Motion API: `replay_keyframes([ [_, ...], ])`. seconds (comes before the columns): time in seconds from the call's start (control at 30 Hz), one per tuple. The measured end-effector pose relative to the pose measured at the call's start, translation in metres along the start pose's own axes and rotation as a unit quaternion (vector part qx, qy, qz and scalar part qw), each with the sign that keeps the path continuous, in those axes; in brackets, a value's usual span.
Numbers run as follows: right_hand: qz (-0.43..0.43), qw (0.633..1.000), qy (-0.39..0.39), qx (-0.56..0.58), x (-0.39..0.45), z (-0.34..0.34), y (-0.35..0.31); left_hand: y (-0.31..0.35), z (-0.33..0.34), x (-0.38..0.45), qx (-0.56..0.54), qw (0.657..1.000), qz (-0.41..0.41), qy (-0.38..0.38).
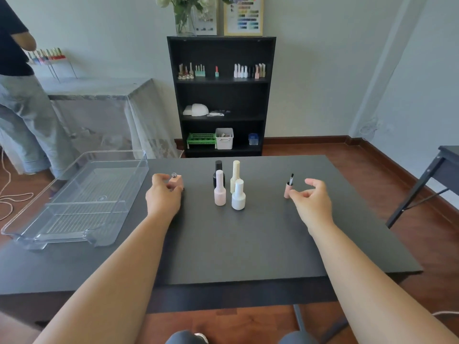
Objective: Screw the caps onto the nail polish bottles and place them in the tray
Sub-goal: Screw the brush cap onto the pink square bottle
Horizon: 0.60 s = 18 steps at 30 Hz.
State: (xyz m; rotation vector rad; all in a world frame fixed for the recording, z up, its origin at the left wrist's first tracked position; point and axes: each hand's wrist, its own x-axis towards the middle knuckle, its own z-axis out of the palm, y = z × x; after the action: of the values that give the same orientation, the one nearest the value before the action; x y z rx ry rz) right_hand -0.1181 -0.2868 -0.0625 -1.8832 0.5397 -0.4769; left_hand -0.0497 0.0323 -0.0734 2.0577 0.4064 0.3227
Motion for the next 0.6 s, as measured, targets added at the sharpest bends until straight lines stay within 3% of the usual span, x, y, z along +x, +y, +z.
replay_keyframes([
  [0.1,-0.003,0.997,-0.039,-0.071,0.008,0.005,0.005,0.003,-0.001,-0.013,-0.028,0.999,0.029,0.017],
  [0.23,-0.036,0.993,-0.039,-0.107,0.013,0.014,0.002,0.011,-0.006,-0.035,-0.186,0.982,0.037,0.02],
  [0.37,-0.055,0.996,-0.052,-0.048,0.0,0.015,-0.002,0.023,-0.009,-0.064,-0.288,0.953,0.09,-0.031],
  [0.5,-0.109,0.986,-0.121,0.024,-0.027,0.012,-0.014,0.029,-0.005,-0.1,-0.304,0.941,0.126,-0.072],
  [0.6,-0.148,0.982,-0.116,0.011,-0.047,0.0,-0.021,0.026,-0.003,-0.12,-0.313,0.935,0.125,-0.109],
])
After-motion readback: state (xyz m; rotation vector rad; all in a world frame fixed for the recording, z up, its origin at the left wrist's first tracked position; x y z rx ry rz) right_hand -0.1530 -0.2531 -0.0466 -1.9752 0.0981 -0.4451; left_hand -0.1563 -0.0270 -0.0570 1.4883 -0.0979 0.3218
